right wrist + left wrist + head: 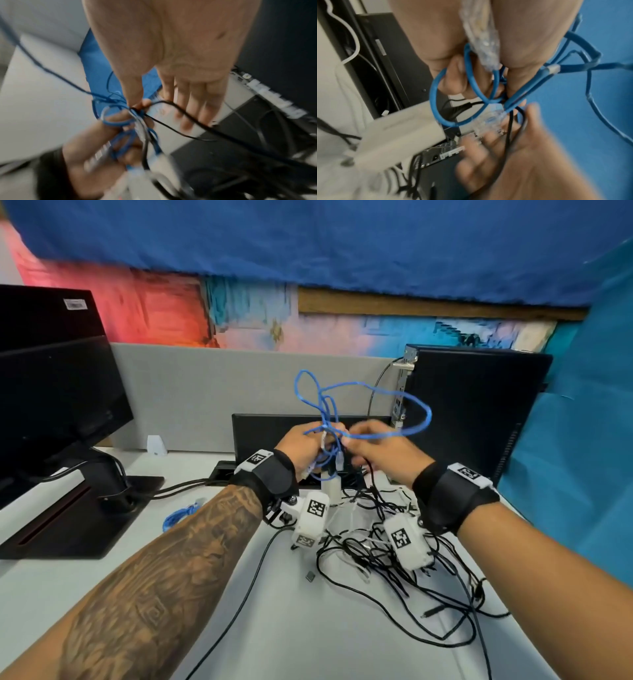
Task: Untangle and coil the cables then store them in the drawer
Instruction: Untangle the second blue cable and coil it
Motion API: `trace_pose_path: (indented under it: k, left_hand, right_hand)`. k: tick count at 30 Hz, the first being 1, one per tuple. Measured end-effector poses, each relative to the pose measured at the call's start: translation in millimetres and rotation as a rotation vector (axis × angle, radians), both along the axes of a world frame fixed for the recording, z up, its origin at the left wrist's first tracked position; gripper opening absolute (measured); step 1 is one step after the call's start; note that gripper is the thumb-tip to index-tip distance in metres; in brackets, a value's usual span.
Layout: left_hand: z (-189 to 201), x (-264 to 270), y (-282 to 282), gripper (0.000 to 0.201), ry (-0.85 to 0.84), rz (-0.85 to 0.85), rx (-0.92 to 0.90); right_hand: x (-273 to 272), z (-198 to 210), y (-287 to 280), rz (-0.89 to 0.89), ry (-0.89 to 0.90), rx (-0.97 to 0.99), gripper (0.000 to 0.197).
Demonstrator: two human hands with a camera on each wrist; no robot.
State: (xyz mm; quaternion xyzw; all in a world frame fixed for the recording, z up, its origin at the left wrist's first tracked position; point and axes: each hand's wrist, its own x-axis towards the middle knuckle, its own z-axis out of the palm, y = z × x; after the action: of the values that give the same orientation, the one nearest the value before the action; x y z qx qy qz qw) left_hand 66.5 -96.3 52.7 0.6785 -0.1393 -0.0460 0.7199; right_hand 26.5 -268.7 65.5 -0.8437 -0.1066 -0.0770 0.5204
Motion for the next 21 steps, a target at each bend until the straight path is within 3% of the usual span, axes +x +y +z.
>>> trace_pose_path:
  k: [5, 10, 15, 17, 19, 21]
  left_hand:
    - [13, 3, 18, 0.017, 0.013, 0.147, -0.102]
    - [31, 6, 35, 0.015, 0.012, 0.252, -0.230]
    - [30, 9, 37, 0.028, -0.039, 0.269, -0.189]
    - [28, 7, 30, 0.028, -0.065, 0.258, -0.180]
    - [27, 3, 22, 0.022, -0.087, 0.223, -0.146]
    - [23, 1, 17, 0.019, -0.106, 0.179, -0.119]
  right_hand:
    - [-4, -25, -15, -0.081, 0.052, -0.309, 0.031]
    - [19, -41, -39, -0.220, 0.336, -0.782, 0.023]
    - [26, -36, -42, -0.245, 0.343, -0.894, 0.024]
    - [20, -28, -33, -0.225, 0.156, -0.762, 0.029]
    - [11, -16, -19, -0.214, -0.051, -0.415, 0.033]
    - [-2, -1, 1, -0.090, -0.050, -0.267, 0.029]
